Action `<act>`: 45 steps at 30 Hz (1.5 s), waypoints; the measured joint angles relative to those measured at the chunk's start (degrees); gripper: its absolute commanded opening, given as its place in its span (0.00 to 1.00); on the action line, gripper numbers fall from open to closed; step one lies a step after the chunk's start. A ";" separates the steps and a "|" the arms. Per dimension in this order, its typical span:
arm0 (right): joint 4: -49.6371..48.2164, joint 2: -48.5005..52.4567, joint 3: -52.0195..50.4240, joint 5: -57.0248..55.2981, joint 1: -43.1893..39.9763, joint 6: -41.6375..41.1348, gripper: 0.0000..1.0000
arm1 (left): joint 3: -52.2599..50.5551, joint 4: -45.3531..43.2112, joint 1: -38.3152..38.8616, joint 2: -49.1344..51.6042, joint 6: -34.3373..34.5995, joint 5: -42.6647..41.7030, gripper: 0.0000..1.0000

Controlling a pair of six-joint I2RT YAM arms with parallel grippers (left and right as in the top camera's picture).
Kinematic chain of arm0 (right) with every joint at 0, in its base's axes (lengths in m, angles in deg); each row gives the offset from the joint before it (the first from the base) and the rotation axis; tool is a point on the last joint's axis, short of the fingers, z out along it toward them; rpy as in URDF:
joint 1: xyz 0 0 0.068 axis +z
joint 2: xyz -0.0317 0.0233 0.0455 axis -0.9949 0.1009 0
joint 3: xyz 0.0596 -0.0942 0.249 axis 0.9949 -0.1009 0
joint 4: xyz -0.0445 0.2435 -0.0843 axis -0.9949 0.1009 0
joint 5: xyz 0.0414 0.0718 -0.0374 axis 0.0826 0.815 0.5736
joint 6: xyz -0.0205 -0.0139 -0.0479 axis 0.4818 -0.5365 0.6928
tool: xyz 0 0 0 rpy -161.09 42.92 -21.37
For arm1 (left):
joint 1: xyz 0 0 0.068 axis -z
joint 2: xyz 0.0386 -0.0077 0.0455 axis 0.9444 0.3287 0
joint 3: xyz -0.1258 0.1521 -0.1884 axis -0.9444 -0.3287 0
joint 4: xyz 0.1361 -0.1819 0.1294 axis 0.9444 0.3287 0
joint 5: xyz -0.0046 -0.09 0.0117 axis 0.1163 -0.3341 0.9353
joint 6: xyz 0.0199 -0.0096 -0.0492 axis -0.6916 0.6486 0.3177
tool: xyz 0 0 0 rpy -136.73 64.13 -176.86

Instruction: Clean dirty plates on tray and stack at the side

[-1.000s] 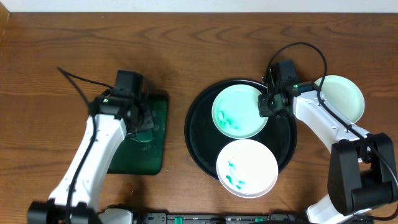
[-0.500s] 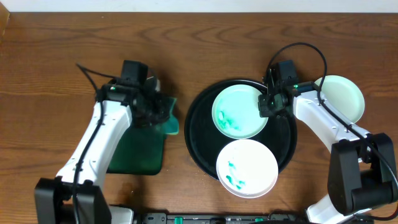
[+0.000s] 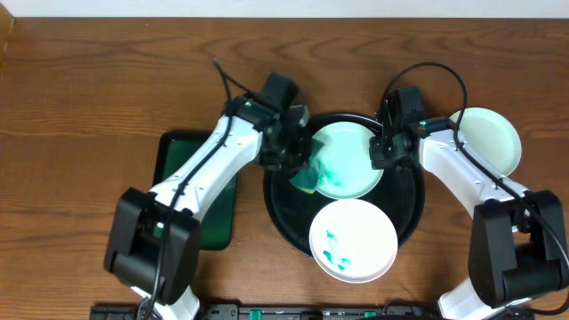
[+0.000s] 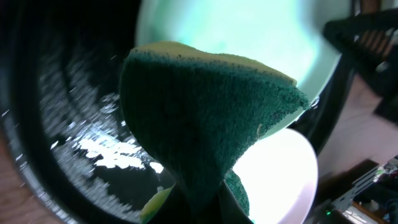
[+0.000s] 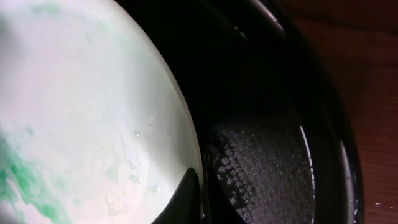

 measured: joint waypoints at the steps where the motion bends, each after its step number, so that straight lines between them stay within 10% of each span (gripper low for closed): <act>1: 0.00 0.00 0.00 0.11 0.11 -0.13 0.01 | 0.92 -0.24 0.33 0.55 0.20 -0.09 0.07; 22: 1.01 0.11 0.00 1.70 7.19 -6.49 0.01 | 3.10 -12.15 6.01 14.56 7.13 -4.28 0.07; 40: 1.73 0.50 0.00 1.64 7.19 -7.30 0.01 | 5.88 0.31 6.51 15.96 8.96 11.32 0.07; 45: 0.92 0.70 0.00 1.62 7.19 -7.56 0.28 | 5.90 0.37 6.78 15.96 8.96 12.24 0.07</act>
